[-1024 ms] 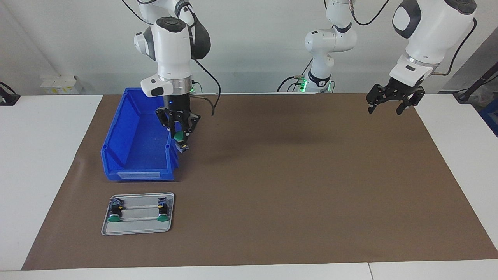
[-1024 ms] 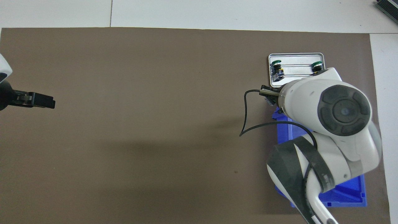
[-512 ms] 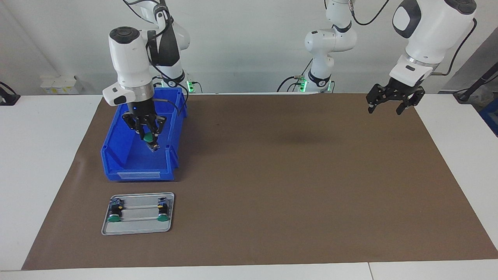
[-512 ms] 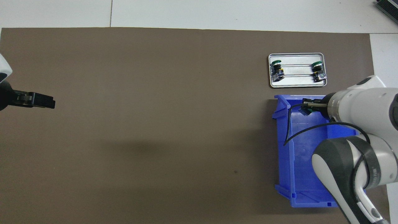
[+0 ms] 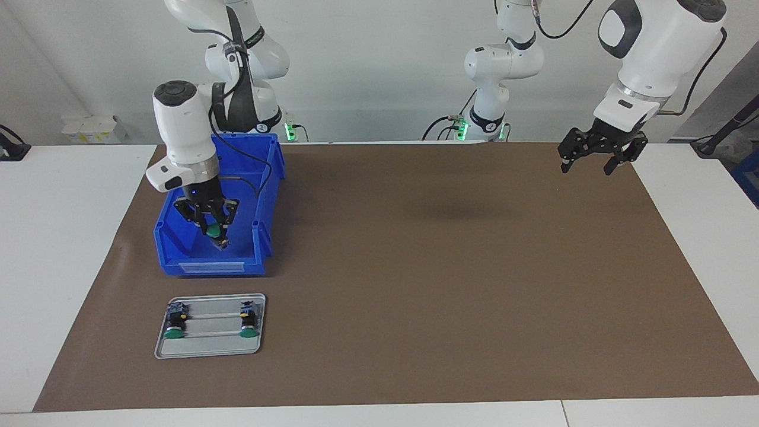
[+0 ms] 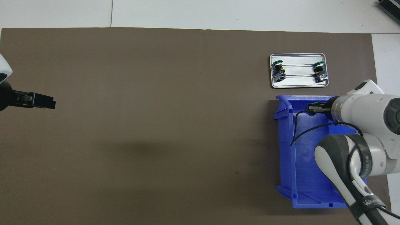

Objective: Place and press button with both arms
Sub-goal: 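Lower the button into the blue bin and open the right gripper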

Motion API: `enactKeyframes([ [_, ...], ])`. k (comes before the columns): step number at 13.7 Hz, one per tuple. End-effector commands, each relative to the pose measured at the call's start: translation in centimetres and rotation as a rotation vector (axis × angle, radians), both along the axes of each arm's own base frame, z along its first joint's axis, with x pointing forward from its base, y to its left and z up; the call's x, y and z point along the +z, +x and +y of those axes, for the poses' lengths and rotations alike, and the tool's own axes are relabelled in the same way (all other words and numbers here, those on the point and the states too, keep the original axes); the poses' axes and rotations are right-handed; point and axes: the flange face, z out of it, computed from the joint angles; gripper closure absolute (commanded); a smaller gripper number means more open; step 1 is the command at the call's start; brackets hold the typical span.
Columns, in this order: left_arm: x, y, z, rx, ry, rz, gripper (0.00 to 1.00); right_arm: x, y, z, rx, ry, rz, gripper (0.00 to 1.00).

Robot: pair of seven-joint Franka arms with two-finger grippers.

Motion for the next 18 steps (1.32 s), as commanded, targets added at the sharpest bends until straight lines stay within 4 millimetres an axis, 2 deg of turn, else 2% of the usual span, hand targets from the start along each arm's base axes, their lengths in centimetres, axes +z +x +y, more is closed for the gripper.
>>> enactKeyframes([
  [1,0.2,-0.6,0.3,0.013,0.013,-0.001,0.0,-2.1,0.7,-0.3,0.077,0.016,-0.002,1.0],
  [3,0.2,-0.6,0.3,0.013,0.013,-0.001,0.0,-3.4,1.1,-0.4,0.147,0.007,0.013,1.0],
  [6,0.2,-0.6,0.3,0.013,0.013,-0.001,0.0,-5.4,1.1,-0.4,0.164,0.008,0.049,1.0],
  [7,0.2,-0.6,0.3,0.013,0.013,-0.001,0.0,-5.5,1.1,-0.5,0.164,0.008,0.05,1.0],
  [8,0.2,-0.6,0.3,0.013,0.013,-0.001,0.0,-5.5,1.3,-0.5,0.165,0.008,0.054,0.88],
  [9,0.2,-0.6,0.3,0.013,0.013,-0.001,0.0,-5.3,1.5,-0.6,0.161,0.008,0.052,0.41],
  [10,0.2,-0.6,0.3,0.013,0.013,-0.001,0.0,-4.9,1.8,-0.9,0.157,0.007,0.047,0.17],
  [11,0.2,-0.6,0.3,0.013,0.013,-0.001,0.0,-4.5,1.7,-1.2,0.149,0.008,0.049,0.17],
  [12,0.2,-0.6,0.3,0.013,0.013,-0.001,0.0,-4.0,1.6,-1.2,0.146,0.008,0.058,0.16],
  [14,0.2,-0.6,0.3,0.013,0.013,-0.001,0.0,-1.1,1.7,-1.3,0.132,0.006,0.08,0.07],
  [18,0.2,-0.6,0.3,0.013,0.013,-0.001,0.0,6.5,2.2,-1.3,0.041,0.028,0.141,0.06],
])
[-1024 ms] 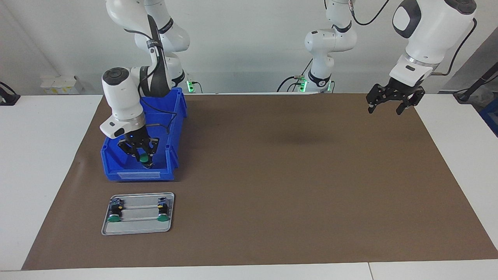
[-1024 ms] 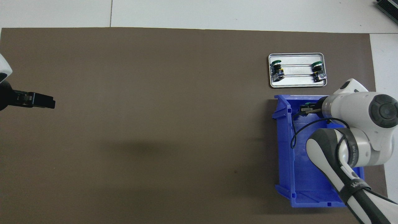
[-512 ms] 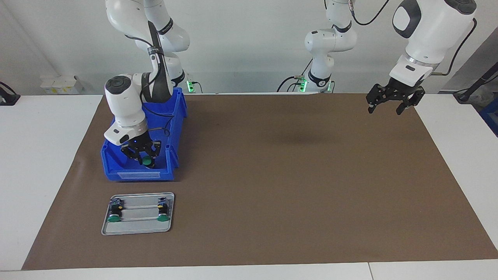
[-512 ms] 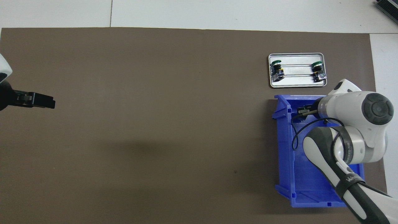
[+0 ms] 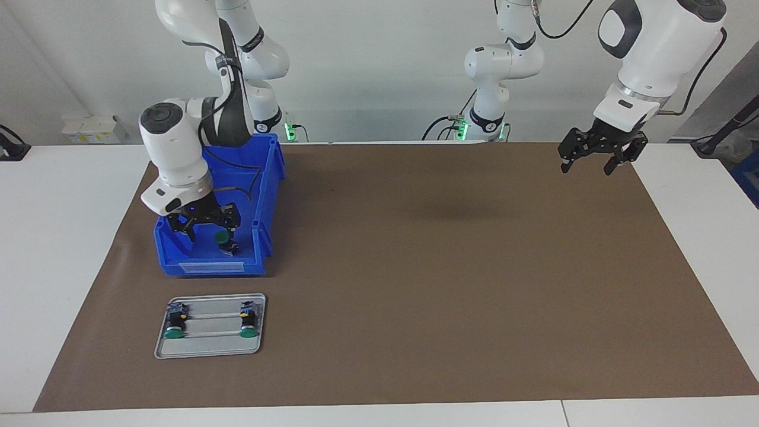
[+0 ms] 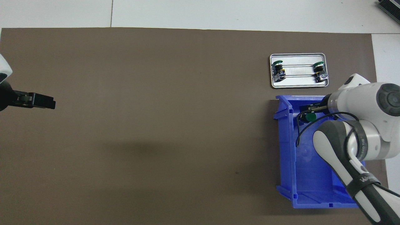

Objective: Place and press button with both arms

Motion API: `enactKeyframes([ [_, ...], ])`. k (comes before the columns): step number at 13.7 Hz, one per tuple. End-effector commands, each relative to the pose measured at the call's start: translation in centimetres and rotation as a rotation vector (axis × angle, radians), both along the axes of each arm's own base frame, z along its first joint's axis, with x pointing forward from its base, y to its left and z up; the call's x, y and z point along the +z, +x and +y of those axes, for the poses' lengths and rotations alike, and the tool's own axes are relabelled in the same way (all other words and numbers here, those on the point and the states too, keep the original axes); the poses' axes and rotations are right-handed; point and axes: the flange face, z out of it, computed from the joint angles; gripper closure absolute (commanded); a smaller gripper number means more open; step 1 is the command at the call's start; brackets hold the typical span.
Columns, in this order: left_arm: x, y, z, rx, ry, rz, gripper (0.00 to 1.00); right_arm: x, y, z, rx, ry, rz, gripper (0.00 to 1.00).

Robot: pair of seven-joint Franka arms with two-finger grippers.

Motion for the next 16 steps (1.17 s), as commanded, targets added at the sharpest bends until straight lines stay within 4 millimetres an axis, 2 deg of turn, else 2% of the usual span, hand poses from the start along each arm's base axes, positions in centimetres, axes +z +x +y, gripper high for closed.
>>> enactKeyframes([
  [1,0.2,-0.6,0.3,0.013,0.013,-0.001,0.0,5.7,0.3,-0.1,-0.093,0.025,0.035,0.06],
  [4,0.2,-0.6,0.3,0.013,0.013,-0.001,0.0,11.7,0.8,0.8,-0.189,0.031,0.049,0.05],
  [7,0.2,-0.6,0.3,0.013,0.013,-0.001,0.0,16.1,0.4,0.6,-0.211,0.064,0.059,0.05],
  [11,0.2,-0.6,0.3,0.013,0.013,-0.001,0.0,19.4,-2.4,0.2,-0.22,0.062,0.065,0.03],
  [13,0.2,-0.6,0.3,0.013,0.013,-0.001,0.0,19.8,-3.1,-0.4,-0.227,0.061,0.072,0.03],
  [16,0.2,-0.6,0.3,0.013,0.013,-0.001,0.0,19.9,-3.2,-0.1,-0.227,0.059,0.072,0.0],
])
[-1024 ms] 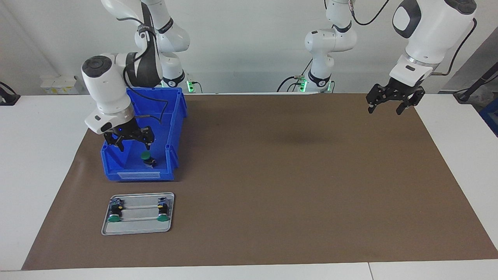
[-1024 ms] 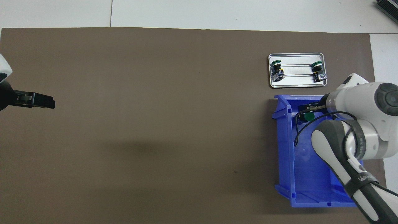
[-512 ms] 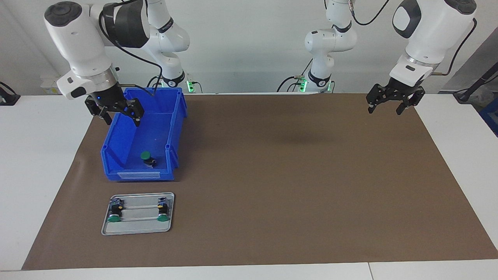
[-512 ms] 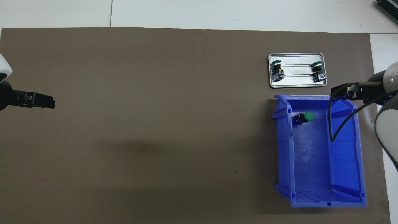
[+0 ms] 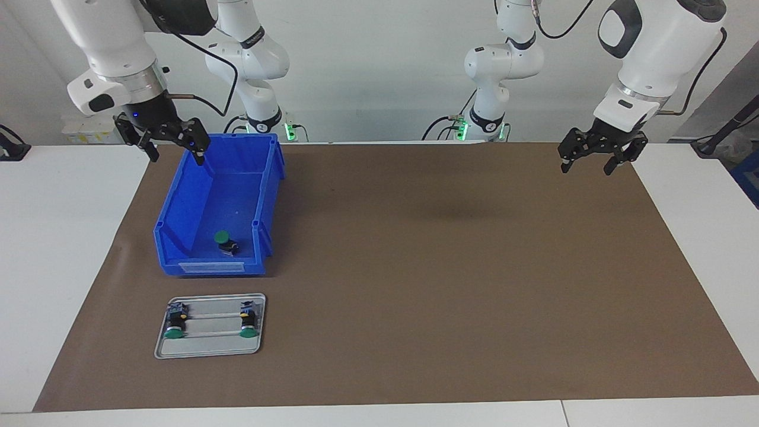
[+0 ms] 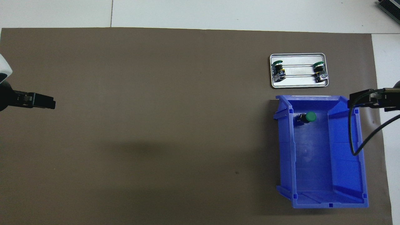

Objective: Place and press button with both arms

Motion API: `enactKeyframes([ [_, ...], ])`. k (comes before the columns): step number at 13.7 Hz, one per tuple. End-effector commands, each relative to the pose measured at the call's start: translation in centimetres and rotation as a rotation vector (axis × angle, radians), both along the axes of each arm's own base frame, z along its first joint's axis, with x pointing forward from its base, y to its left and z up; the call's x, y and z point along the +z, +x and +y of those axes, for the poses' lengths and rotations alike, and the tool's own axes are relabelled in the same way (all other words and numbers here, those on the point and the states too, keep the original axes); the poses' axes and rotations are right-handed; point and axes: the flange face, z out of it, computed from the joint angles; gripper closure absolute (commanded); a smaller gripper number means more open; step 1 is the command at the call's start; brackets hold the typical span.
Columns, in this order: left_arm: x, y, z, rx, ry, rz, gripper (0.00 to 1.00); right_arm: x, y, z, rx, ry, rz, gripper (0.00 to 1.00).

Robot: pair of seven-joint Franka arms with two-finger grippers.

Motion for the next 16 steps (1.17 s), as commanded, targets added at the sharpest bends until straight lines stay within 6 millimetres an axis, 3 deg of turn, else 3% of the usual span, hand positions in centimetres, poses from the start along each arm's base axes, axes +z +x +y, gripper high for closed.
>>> enactKeyframes([
  [1,0.2,-0.6,0.3,0.013,0.013,-0.001,0.0,-0.3,-0.5,0.0,-0.007,0.026,0.011,0.0],
  [6,0.2,-0.6,0.3,0.013,0.013,-0.001,0.0,-0.4,-1.2,1.9,0.051,0.024,0.066,0.0],
  [16,0.2,-0.6,0.3,0.013,0.013,-0.001,0.0,-0.4,-1.3,2.0,0.06,0.03,0.063,0.0],
])
